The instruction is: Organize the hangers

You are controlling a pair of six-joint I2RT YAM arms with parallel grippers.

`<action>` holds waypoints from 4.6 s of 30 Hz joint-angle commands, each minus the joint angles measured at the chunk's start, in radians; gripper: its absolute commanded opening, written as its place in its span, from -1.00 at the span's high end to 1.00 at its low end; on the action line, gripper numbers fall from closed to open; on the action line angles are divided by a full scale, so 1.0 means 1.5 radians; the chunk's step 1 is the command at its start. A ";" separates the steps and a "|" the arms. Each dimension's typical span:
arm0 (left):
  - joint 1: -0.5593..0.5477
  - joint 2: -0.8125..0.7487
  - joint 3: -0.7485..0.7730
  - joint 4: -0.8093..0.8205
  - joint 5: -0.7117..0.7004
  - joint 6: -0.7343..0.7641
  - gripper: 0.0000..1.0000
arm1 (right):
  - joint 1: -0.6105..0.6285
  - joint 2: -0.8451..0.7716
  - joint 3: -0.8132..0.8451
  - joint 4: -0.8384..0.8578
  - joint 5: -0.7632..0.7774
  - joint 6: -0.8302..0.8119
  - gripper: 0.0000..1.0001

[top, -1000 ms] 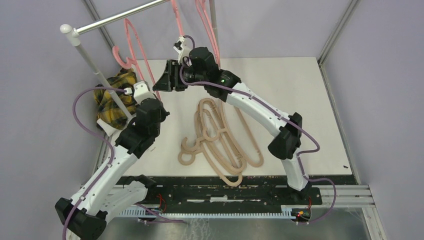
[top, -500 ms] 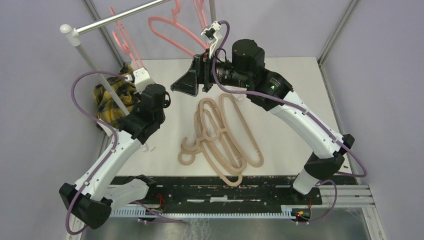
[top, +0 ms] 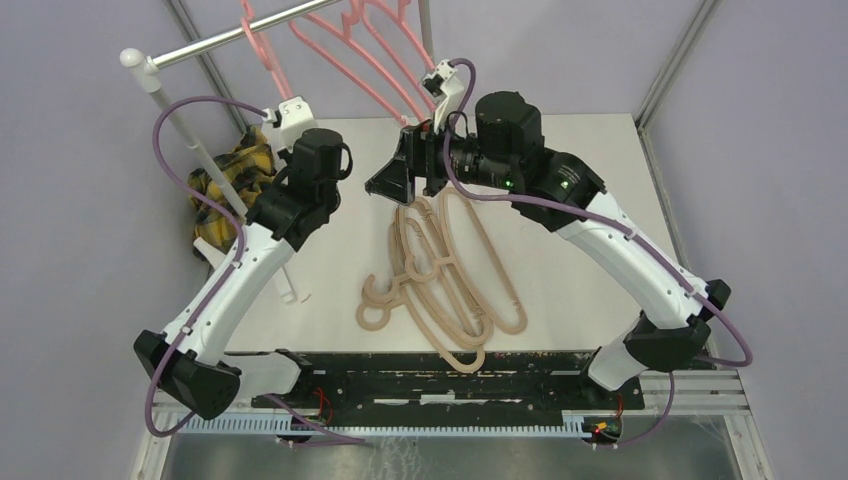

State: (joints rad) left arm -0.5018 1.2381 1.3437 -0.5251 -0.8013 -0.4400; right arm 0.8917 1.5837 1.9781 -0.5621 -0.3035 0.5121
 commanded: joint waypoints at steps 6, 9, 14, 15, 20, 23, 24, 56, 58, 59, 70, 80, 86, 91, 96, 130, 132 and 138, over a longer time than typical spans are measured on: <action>-0.003 0.070 0.118 -0.069 0.034 0.033 0.94 | -0.019 -0.104 -0.055 0.009 0.041 -0.023 -0.68; -0.003 0.089 0.140 -0.082 0.045 0.027 0.94 | -0.029 -0.126 -0.072 0.003 0.047 -0.024 -0.69; -0.003 0.130 0.208 -0.114 0.052 0.025 0.94 | -0.045 -0.168 -0.106 0.001 0.056 -0.025 -0.69; -0.003 0.140 0.224 -0.120 0.054 0.024 0.94 | -0.047 -0.176 -0.113 0.001 0.057 -0.025 -0.69; -0.004 0.187 0.304 -0.156 0.067 0.023 0.94 | -0.055 -0.206 -0.138 -0.001 0.062 -0.023 -0.69; -0.003 0.220 0.344 -0.178 0.078 0.024 0.94 | -0.058 -0.224 -0.145 -0.011 0.065 -0.025 -0.69; -0.003 0.226 0.349 -0.181 0.081 0.024 0.94 | -0.059 -0.230 -0.148 -0.014 0.068 -0.026 -0.69; -0.052 0.536 0.708 -0.321 0.209 0.067 0.94 | -0.081 -0.315 -0.190 -0.066 0.212 -0.057 -0.84; -0.055 0.548 0.721 -0.321 0.217 0.074 0.94 | -0.082 -0.314 -0.193 -0.066 0.214 -0.058 -0.85; -0.056 0.554 0.727 -0.320 0.222 0.079 0.94 | -0.082 -0.314 -0.194 -0.066 0.215 -0.059 -0.86; -0.058 0.583 0.756 -0.280 0.274 0.167 0.94 | -0.092 -0.316 -0.210 -0.062 0.225 -0.059 -0.92; -0.066 0.589 0.748 -0.268 0.302 0.168 0.11 | -0.099 -0.320 -0.217 -0.064 0.229 -0.059 -1.00; -0.066 0.563 0.738 -0.259 0.303 0.168 -0.29 | -0.101 -0.321 -0.220 -0.061 0.225 -0.054 -1.00; -0.066 0.533 0.730 -0.252 0.317 0.176 -0.63 | -0.102 -0.324 -0.230 -0.053 0.221 -0.049 -1.00; -0.066 0.493 0.701 -0.231 0.360 0.188 -0.98 | -0.103 -0.328 -0.240 -0.046 0.231 -0.050 -1.00; -0.067 0.085 0.106 -0.048 0.532 0.167 -0.98 | -0.106 -0.318 -0.309 -0.053 0.229 -0.070 -1.00; -0.066 0.040 0.049 -0.046 0.537 0.166 -0.98 | -0.106 -0.317 -0.324 -0.057 0.229 -0.070 -1.00; -0.067 -0.066 -0.114 -0.040 0.531 0.136 -0.98 | -0.107 -0.307 -0.404 -0.050 0.212 -0.045 -1.00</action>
State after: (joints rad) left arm -0.5980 1.2068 1.2774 -0.6258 -0.0151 -0.2146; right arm 0.7361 1.1141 1.4391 -0.6582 0.0261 0.4255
